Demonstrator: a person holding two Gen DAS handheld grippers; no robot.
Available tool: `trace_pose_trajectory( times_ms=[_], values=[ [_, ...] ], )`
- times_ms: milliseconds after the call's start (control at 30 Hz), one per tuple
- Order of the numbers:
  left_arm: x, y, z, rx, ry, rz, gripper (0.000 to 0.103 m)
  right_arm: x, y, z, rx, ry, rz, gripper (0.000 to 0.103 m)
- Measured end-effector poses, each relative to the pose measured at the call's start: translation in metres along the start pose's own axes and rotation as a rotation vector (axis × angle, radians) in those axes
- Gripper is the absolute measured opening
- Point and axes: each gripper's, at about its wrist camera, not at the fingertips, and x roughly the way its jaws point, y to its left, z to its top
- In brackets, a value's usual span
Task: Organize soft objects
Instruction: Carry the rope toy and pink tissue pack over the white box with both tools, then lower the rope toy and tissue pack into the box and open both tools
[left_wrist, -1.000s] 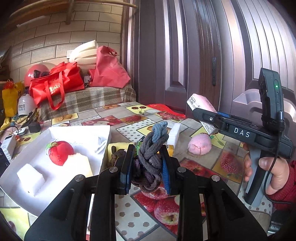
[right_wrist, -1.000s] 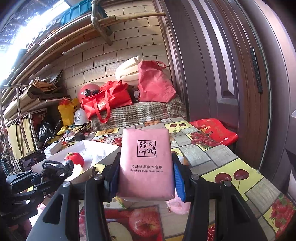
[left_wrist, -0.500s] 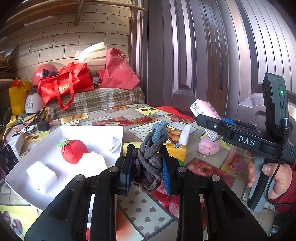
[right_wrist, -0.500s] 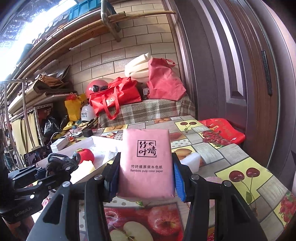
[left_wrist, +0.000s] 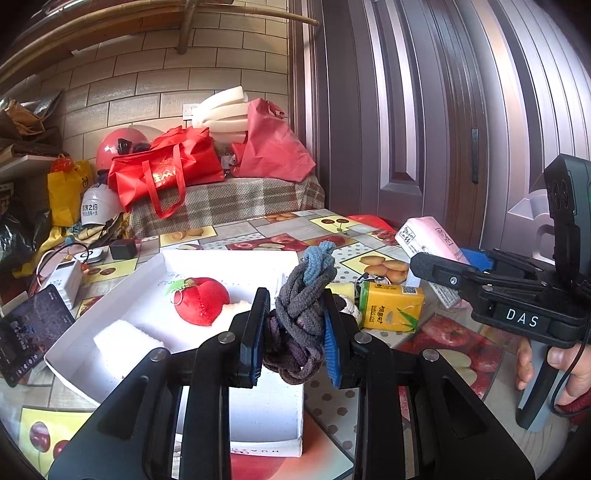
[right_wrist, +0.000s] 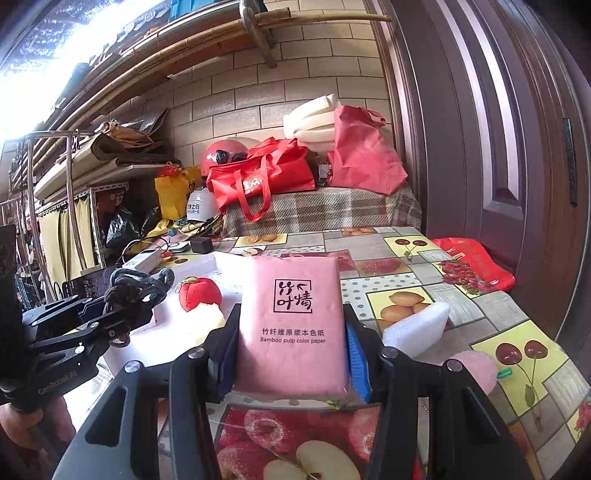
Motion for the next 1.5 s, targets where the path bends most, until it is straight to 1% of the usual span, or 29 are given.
trace_pose_trajectory(
  times_ms=[433,767,1067,1267,1500],
  values=[
    [-0.003,0.03,-0.001,-0.043,-0.01,0.092,0.026,0.022,0.038,0.0,-0.05,0.04,0.069,0.05],
    [0.003,0.061,-0.001,-0.08,-0.009,0.171,0.026,0.033,0.053,0.002,-0.064,0.047,0.081,0.05],
    [0.008,0.091,-0.001,-0.109,-0.005,0.245,0.026,0.045,0.059,0.004,-0.062,0.059,0.088,0.05],
    [0.013,0.113,-0.002,-0.169,0.016,0.267,0.026,0.058,0.068,0.006,-0.06,0.073,0.097,0.05],
    [0.029,0.122,0.002,-0.148,0.045,0.323,0.026,0.078,0.074,0.01,-0.052,0.103,0.113,0.05]
  ],
)
